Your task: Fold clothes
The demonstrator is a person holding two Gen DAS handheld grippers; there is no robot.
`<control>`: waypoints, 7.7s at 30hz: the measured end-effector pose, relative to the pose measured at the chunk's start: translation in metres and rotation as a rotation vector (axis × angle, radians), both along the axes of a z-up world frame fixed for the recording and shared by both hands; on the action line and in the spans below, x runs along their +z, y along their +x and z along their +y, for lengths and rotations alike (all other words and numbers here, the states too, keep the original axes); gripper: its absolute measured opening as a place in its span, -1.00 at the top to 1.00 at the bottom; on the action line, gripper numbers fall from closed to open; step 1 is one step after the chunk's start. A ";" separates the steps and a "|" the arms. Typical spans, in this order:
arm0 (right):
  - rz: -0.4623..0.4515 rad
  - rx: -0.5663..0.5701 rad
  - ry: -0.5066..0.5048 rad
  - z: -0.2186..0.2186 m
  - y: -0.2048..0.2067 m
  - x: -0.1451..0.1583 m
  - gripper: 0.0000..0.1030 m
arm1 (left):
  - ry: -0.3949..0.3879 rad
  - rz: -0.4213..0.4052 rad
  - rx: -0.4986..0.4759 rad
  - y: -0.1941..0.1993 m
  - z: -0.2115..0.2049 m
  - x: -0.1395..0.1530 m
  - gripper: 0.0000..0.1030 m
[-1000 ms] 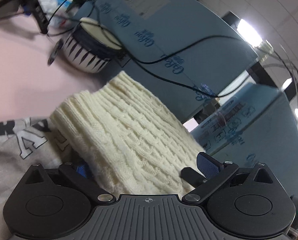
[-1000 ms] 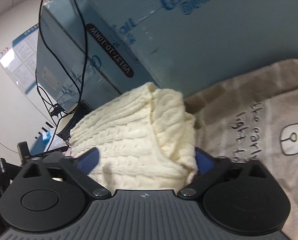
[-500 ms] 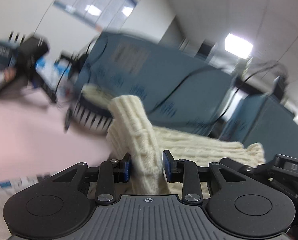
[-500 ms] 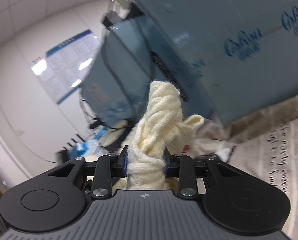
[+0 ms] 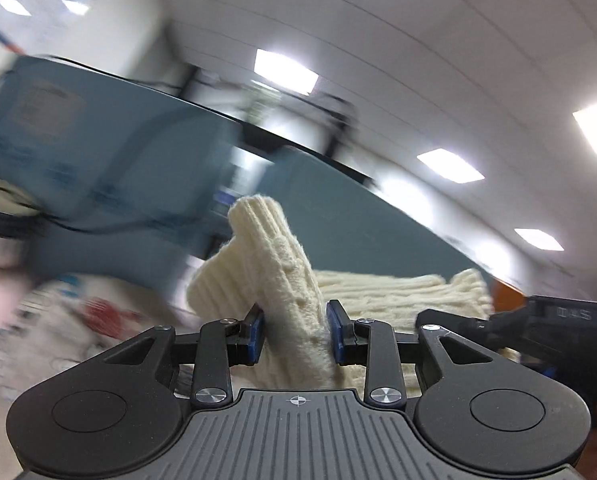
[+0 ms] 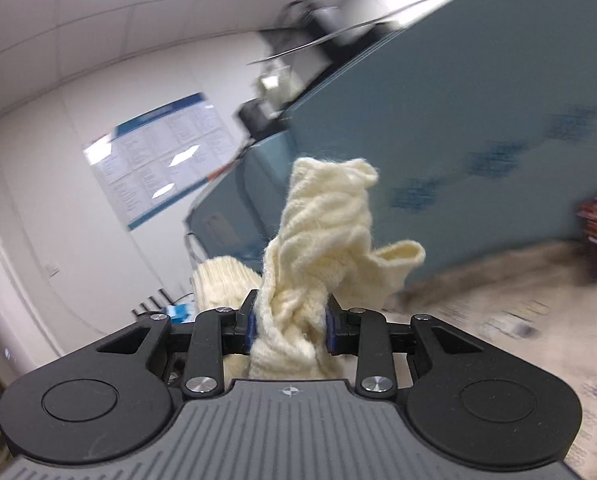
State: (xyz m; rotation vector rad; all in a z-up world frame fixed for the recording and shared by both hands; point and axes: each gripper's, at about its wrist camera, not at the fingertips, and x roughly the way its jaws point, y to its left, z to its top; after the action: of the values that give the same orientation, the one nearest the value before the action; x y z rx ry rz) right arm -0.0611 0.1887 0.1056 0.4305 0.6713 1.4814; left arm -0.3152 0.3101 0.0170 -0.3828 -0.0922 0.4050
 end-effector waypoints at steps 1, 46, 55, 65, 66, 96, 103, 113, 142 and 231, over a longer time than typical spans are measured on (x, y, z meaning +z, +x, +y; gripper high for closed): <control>0.006 -0.013 -0.004 -0.013 0.005 -0.001 0.45 | 0.003 0.014 -0.041 0.006 -0.008 0.001 0.41; -0.279 -0.358 -0.313 -0.258 0.147 -0.042 -0.64 | 0.252 0.682 -0.176 0.159 -0.183 -0.022 -0.84; -0.281 -0.293 -0.274 -0.236 0.159 -0.036 -0.64 | 0.405 0.584 -0.309 0.180 -0.155 0.004 -0.84; -0.316 -0.370 -0.243 -0.251 0.155 -0.050 0.53 | 0.218 0.603 -0.621 0.244 -0.110 -0.037 -0.61; -0.324 -0.369 -0.235 -0.251 0.155 -0.049 0.56 | 0.201 0.580 -0.600 0.242 -0.107 -0.040 -0.34; -0.535 0.038 -0.006 -0.312 0.015 -0.011 0.75 | 0.789 0.345 -0.390 0.104 -0.199 0.012 -0.83; -0.524 0.075 -0.026 -0.330 0.000 -0.017 0.75 | 1.097 0.485 -0.575 0.120 -0.238 0.015 -0.68; -0.487 0.063 -0.025 -0.352 0.001 -0.021 0.75 | 0.876 0.498 -0.822 0.065 -0.252 0.032 0.55; -0.018 -0.343 -0.241 -0.295 0.123 -0.058 -0.44 | 0.119 0.539 -0.500 0.171 -0.127 -0.002 -0.58; -0.405 -0.266 -0.294 -0.280 0.021 -0.036 -0.54 | 0.291 0.570 -0.282 0.130 -0.160 -0.010 -0.90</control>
State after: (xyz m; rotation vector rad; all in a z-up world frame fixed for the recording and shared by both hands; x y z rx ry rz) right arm -0.0401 -0.0912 0.0700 -0.0123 0.4746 1.1476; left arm -0.1850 0.1500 0.0065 0.0183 0.4508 0.2045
